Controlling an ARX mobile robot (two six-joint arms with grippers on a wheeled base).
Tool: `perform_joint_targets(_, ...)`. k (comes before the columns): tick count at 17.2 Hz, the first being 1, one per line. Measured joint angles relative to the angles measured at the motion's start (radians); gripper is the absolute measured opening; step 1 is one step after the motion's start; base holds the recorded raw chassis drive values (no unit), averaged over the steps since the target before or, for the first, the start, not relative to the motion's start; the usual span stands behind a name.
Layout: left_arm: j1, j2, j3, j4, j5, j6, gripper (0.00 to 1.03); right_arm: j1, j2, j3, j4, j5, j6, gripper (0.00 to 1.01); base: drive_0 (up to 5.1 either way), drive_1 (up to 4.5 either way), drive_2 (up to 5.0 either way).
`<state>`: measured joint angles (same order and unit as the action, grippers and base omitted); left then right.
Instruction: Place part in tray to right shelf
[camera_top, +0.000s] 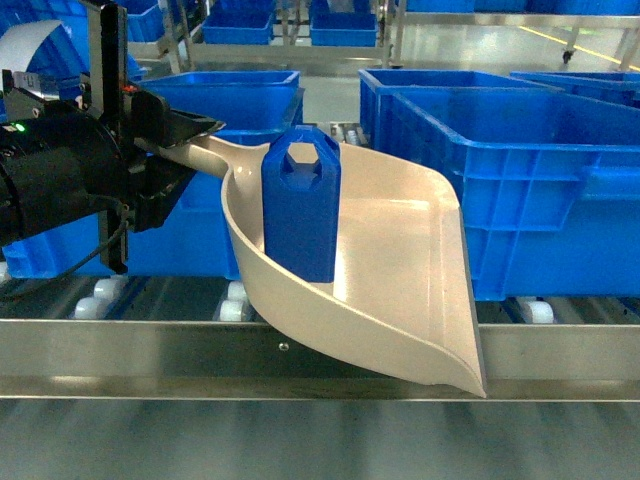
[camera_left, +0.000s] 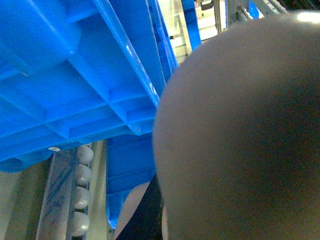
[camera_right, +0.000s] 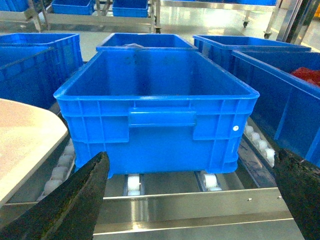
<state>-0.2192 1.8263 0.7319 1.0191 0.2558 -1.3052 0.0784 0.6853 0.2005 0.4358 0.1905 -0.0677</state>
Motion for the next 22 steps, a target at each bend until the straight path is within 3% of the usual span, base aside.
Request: perform_joint_targets(22,0.0,0.0,0.0,0.0,0.0,0.0,0.16,0.0,0.0,0.0,0.0,0.0,0.0,0.98,0.0,0.0,0.0)
